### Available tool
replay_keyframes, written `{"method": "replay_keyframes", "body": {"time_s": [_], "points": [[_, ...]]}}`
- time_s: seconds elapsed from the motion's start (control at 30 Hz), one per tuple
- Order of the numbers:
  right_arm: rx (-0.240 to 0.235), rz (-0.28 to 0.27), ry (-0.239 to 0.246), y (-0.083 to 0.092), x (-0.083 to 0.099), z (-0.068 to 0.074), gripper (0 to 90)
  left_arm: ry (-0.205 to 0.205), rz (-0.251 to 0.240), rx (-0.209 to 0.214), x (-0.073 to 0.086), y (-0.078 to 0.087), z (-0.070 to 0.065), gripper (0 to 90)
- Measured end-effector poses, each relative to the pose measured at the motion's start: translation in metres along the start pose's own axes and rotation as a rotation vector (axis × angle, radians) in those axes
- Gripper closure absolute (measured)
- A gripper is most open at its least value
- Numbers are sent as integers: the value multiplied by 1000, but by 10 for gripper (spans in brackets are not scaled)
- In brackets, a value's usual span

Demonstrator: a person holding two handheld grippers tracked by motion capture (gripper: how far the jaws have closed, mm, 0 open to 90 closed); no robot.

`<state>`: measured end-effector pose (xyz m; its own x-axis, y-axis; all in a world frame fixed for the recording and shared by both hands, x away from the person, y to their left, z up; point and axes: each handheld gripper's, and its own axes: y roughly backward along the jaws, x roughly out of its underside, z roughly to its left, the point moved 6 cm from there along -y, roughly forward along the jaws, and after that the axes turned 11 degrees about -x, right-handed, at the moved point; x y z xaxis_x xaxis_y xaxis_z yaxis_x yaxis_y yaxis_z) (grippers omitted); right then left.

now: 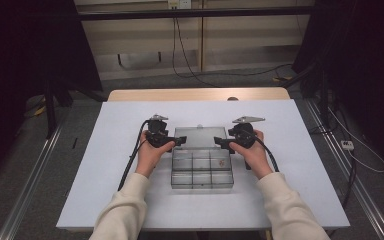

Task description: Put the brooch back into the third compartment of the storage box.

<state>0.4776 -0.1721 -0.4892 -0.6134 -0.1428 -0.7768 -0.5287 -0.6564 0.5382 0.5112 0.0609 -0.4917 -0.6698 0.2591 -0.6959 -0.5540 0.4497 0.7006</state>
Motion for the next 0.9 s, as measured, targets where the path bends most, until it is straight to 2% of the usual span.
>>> {"method": "replay_keyframes", "body": {"time_s": [0.17, 0.2, 0.3, 0.4, 0.47, 0.53, 0.73, 0.8, 0.87, 0.9], "points": [[-15, 5, -69, -4, 3, -6, 274, 37, 14, 24, 2, -7, 0, 135], [-20, 7, -77, -4, 4, -6, 285, 44, 20, 34, 3, -7, 0, 139], [-44, 17, -140, -4, 6, -7, 293, 79, 31, 81, 4, -8, -4, 189], [-61, 12, -193, -5, 8, -7, 298, 97, 41, 91, 4, -8, -5, 208], [-76, 12, -208, -6, 8, -5, 304, 118, 45, 103, 4, -8, -5, 232], [-82, 14, -242, -6, 9, -4, 307, 121, 48, 112, 4, -8, -5, 243], [-112, 12, -312, -7, 11, -5, 312, 131, 61, 116, 5, -7, -6, 244], [-117, 16, -317, -7, 10, -4, 317, 134, 70, 116, 4, -7, -6, 247], [-148, 16, -335, -8, 10, -2, 331, 168, 73, 165, 4, -6, -8, 294], [-153, 7, -329, -8, 9, -1, 342, 166, 67, 172, 2, -5, -9, 304]]}}
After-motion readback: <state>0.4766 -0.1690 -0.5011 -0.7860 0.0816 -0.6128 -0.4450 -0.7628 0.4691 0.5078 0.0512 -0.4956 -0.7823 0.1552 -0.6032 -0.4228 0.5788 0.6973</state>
